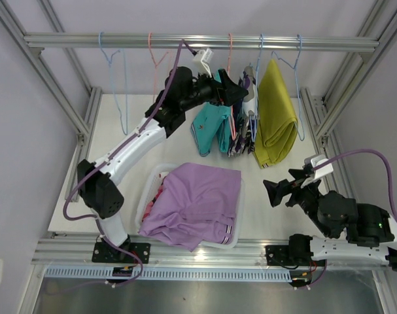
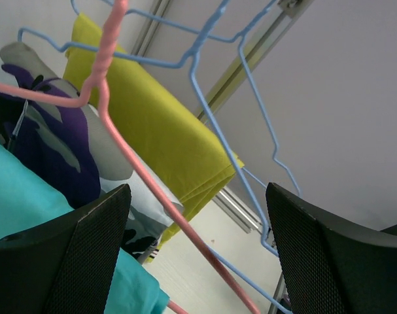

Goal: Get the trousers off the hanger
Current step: Pick up the hanger from the clothesline.

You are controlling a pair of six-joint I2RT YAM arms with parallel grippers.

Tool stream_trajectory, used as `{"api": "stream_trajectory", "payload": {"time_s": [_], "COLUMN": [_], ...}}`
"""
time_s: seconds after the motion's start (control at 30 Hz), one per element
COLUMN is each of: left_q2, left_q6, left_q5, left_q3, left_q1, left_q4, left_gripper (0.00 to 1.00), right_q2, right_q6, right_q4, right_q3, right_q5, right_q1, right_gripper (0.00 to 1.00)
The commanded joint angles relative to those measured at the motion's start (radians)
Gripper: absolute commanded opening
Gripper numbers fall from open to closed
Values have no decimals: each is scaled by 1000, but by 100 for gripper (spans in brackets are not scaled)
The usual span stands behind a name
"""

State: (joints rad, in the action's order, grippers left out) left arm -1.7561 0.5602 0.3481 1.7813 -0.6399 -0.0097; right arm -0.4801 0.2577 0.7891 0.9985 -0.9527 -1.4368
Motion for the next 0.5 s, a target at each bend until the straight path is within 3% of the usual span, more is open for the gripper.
{"api": "stream_trajectory", "payload": {"time_s": [0.0,0.1,0.13,0.23,0.3,0.47], "left_q2": [-25,-29,-28,-25,-13,13], "left_q6": [35,69,84,194,294,348], "left_q5": [34,60,78,172,225,261], "left_q3": [58,31,20,-48,-120,-154], "left_q1": [-7,-6,-6,11,28,34], "left_q4": [28,56,72,195,333,402], "left_gripper": [88,82,73,59,53,40], "right_q2": [20,26,23,23,24,46], "right_q6": [-17,-32,-38,-43,-49,-52], "right_q4": [-36,-59,-63,-76,-90,-105], "right_q3": [-15,-30,-32,-46,-58,-75], "right_q5": [-3,-3,0,8,15,37], "right_q1": [1,0,-1,1,3,15], "right_gripper": [92,93,93,95,95,96]}}
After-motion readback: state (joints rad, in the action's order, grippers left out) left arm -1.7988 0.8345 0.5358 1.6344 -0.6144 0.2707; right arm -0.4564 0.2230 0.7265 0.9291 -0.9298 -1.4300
